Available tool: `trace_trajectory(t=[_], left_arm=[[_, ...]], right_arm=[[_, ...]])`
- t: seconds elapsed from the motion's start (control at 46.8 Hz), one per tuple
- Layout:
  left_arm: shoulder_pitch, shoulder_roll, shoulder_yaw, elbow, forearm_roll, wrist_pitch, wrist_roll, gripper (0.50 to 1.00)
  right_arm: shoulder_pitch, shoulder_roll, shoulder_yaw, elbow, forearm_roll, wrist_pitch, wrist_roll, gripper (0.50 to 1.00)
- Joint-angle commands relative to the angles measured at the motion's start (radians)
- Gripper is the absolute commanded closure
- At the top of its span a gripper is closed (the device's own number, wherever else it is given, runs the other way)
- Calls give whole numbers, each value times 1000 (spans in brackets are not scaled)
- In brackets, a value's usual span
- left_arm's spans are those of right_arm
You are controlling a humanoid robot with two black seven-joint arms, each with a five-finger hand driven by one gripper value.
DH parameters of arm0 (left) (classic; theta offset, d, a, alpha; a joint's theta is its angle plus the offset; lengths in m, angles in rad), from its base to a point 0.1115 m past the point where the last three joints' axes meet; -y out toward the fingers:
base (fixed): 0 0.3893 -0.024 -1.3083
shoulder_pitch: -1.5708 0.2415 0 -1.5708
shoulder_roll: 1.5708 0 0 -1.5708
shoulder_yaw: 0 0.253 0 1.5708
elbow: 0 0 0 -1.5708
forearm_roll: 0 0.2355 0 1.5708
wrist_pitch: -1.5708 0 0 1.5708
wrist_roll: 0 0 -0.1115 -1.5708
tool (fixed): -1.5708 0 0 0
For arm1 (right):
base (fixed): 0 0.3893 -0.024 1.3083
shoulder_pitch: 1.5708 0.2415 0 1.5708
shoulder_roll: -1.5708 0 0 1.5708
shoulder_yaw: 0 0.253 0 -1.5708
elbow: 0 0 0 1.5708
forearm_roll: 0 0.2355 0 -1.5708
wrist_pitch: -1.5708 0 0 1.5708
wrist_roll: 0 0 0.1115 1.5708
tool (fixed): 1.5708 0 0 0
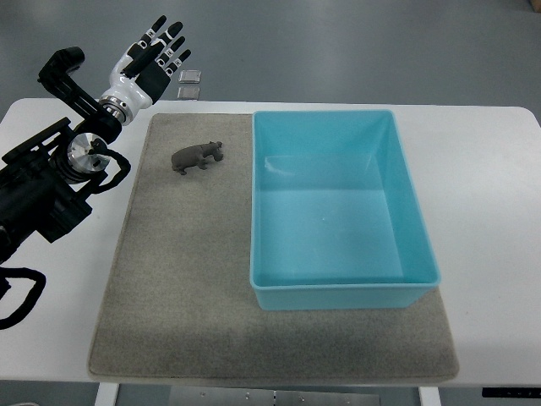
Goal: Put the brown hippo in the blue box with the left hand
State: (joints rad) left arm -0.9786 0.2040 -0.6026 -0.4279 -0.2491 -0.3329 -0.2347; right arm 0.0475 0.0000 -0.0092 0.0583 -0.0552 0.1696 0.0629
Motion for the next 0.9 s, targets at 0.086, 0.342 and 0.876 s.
trace_trajectory(t=[0.086,0.342,0.876], left_arm=[[0,0,0,1,1,0,0,500],[-5,0,0,1,1,2,0,500],[-29,12,44,-2,158,46,2,500]], right_arm=[[0,0,0,0,0,1,0,564],[0,0,0,0,0,1,0,564],[0,0,0,0,0,1,0,564]])
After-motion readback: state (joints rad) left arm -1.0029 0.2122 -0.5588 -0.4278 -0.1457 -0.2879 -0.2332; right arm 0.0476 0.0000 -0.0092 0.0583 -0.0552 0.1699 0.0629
